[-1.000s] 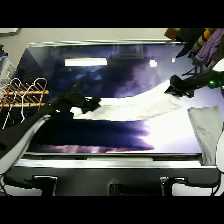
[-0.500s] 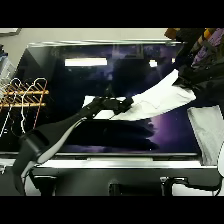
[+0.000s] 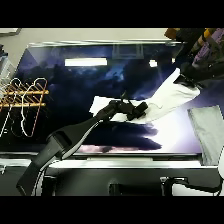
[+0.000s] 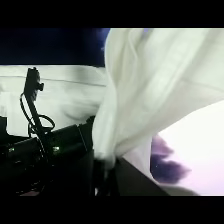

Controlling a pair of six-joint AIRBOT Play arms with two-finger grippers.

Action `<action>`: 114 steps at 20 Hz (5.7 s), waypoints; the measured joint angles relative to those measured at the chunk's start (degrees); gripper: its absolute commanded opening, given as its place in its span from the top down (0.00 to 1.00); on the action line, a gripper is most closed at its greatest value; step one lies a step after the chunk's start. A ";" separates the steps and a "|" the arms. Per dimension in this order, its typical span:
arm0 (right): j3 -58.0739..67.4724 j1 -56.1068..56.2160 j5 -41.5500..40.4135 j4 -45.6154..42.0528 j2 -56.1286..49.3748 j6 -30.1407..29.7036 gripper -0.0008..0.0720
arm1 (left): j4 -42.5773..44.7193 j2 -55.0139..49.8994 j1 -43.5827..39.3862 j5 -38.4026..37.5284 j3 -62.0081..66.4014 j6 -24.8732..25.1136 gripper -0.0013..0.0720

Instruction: Fold the clothes and pants, and hang the long-sleeved shirts on hangers.

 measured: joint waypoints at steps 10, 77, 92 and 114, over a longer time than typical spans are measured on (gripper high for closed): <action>0.00 2.73 -2.78 7.04 -0.70 1.07 0.94 | 7.76 14.34 13.29 20.20 1.09 12.87 0.96; -38.49 9.88 -29.49 30.73 -16.28 -27.08 0.94 | 15.23 49.00 53.02 44.83 -4.26 29.42 0.96; -12.33 -4.90 -31.69 31.36 -14.25 -9.68 0.95 | 15.23 49.00 53.02 44.85 -4.26 29.42 0.96; -5.62 -24.02 -15.32 -26.25 0.46 39.08 0.95 | 15.21 49.00 53.02 46.07 -4.26 29.38 0.96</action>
